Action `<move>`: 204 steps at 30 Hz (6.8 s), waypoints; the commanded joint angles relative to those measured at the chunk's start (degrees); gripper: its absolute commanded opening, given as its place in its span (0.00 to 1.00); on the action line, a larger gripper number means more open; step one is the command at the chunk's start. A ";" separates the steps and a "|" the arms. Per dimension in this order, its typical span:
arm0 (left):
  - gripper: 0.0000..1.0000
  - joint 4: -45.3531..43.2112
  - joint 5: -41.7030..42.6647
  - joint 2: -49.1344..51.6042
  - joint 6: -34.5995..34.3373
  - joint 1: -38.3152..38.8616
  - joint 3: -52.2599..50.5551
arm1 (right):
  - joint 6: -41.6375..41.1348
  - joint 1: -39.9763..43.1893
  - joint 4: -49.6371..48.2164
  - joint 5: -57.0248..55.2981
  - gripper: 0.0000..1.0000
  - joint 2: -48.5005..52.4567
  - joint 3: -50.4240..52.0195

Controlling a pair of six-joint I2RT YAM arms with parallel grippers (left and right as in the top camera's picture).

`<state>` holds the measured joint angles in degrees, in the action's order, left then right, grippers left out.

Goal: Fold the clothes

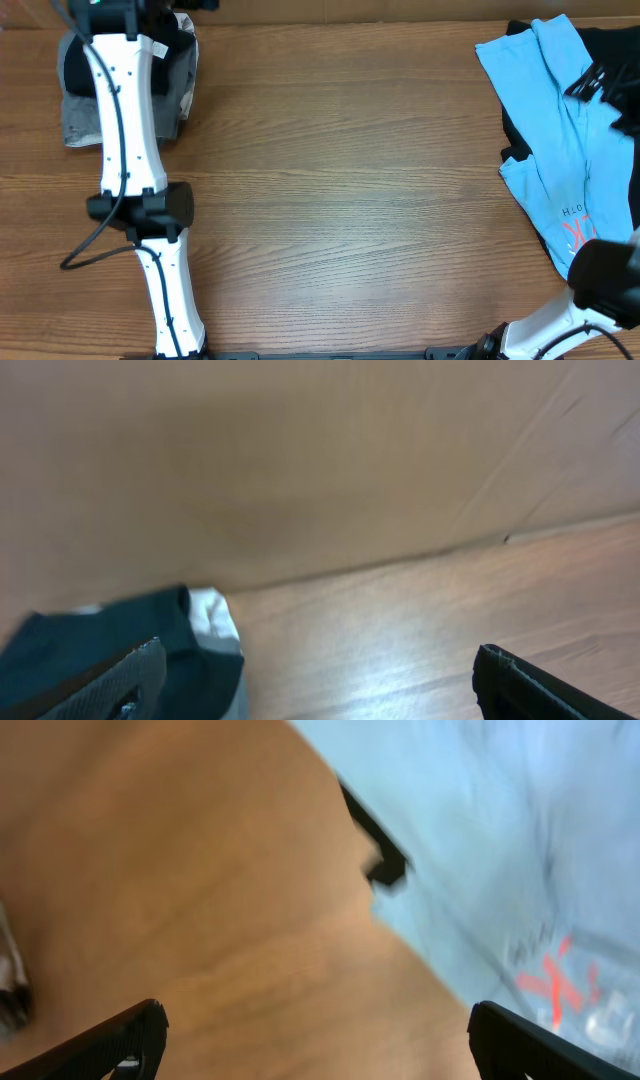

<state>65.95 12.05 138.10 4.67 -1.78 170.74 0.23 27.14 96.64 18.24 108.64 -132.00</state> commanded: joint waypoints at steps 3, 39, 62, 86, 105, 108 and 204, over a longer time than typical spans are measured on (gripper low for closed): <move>1.00 0.07 1.49 -1.53 -1.05 0.22 0.90 | 1.14 -3.74 0.39 2.86 1.00 -9.05 -10.16; 1.00 0.09 1.49 -1.51 -1.03 0.22 0.74 | 1.11 -19.19 -38.84 0.70 1.00 -47.01 26.86; 1.00 0.09 1.51 -1.53 -1.05 0.22 0.74 | -8.39 -25.57 -92.08 -4.96 1.00 -100.17 123.08; 1.00 0.09 1.49 -1.51 -1.05 0.31 0.74 | -8.15 -25.90 -92.91 -9.86 1.00 -108.50 131.56; 1.00 0.09 1.40 -1.51 -1.03 0.31 0.74 | -8.15 -25.90 -92.94 -9.84 1.00 -108.48 131.56; 1.00 1.16 1.38 -2.01 -1.03 0.48 0.74 | -8.15 -25.90 -92.91 -9.84 1.00 -108.48 131.56; 1.00 -62.79 1.07 -137.85 -3.58 -1.20 -170.46 | -8.15 -25.90 -92.91 -9.86 1.00 -108.48 131.56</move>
<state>3.22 13.72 0.97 1.61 -2.74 0.56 -7.73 1.72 4.03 8.73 0.80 -1.06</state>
